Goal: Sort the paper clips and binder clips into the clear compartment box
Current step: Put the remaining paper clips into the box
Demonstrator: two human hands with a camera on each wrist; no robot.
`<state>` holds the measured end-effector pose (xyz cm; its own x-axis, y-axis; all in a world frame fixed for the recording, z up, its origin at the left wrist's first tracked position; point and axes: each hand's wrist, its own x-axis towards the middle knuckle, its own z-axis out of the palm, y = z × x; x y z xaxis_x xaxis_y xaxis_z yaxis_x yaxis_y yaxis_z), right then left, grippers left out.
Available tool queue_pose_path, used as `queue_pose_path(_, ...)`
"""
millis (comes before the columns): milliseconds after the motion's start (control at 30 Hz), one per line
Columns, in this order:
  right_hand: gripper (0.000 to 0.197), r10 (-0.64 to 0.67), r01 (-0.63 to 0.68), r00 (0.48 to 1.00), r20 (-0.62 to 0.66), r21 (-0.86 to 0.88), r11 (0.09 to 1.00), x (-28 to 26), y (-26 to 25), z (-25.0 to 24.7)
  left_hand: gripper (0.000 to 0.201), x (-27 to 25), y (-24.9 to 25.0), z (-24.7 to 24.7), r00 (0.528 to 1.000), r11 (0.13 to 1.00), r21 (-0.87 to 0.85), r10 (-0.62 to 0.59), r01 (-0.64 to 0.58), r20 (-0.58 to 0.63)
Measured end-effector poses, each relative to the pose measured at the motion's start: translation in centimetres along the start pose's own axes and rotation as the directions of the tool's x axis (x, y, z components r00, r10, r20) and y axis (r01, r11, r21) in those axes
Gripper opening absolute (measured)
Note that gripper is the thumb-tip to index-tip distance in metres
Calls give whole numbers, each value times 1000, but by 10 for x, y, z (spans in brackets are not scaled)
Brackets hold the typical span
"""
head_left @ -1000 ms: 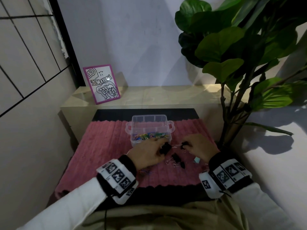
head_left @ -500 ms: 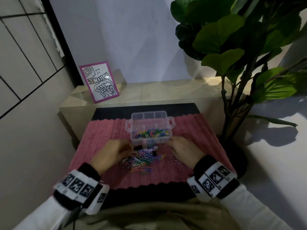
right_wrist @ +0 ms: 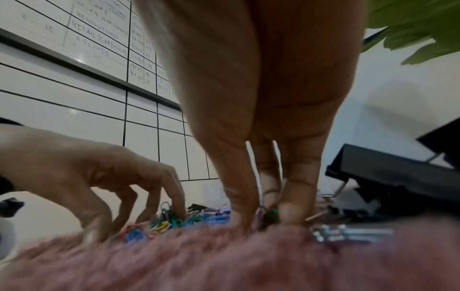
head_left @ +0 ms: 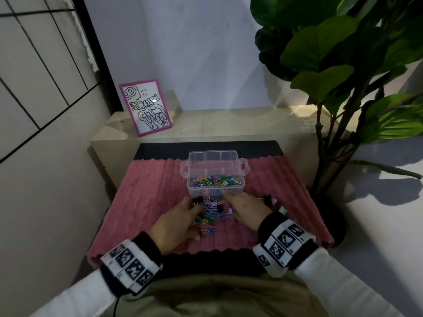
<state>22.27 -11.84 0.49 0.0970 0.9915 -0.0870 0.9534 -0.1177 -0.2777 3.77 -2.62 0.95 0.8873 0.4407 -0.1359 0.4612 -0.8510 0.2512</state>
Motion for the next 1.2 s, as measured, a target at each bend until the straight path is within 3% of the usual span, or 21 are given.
queue_pose_path(200, 15, 9, -5, 999, -39, 98, 995, -2, 2, -1, 20, 20, 2, 2, 996, 997, -42, 63, -66, -56)
queue_pose_path(267, 16, 38, -25, 997, -70, 175, 984, -1, 7, -4, 25, 22, -4, -1, 995, 990, -119, 61, -71, -83)
queue_pose_path(367, 17, 46, -14, 986, -159, 200, 980, -1, 12, -7, 54, 19, -12, -5, 988, 964, -261, 15, -54, -151)
queue_pose_path(467, 21, 28, 12, 980, -198, 200, 980, -2, 8, -8, 59, 15, -17, -11, 978, 931, -365, -65, -12, -197)
queue_pose_path(600, 11, -66, 79, 996, -67, 208, 975, 0, -15, -6, 58, 12, -22, -15, 971, 916, -402, -80, -17, -224)
queue_pose_path(700, 35, -48, 37, 993, 106, 95, 995, 3, -31, 3, 57, 10, -25, -14, 975, 899, -437, -80, -20, -208)
queue_pose_path(800, 36, -41, 40, 994, 99, 14, 999, 5, -39, 10, 54, 8, -31, -13, 974, 878, -479, -104, -5, -202)
queue_pose_path(933, 11, -25, 25, 1000, -1, 200, 980, 7, -25, 7, 56, 7, -36, -18, 975, 849, -528, -125, 8, -186)
queue_pose_path(1067, 19, 114, -67, 990, -86, 424, 903, -2, -5, -9, 58, 10, -38, -22, 979, 764, -645, -139, 12, -146)
queue_pose_path(1200, 14, 161, -73, 977, -140, 490, 869, -9, 8, -7, 36, 17, -28, -19, 990, 777, -629, -59, -37, -131)
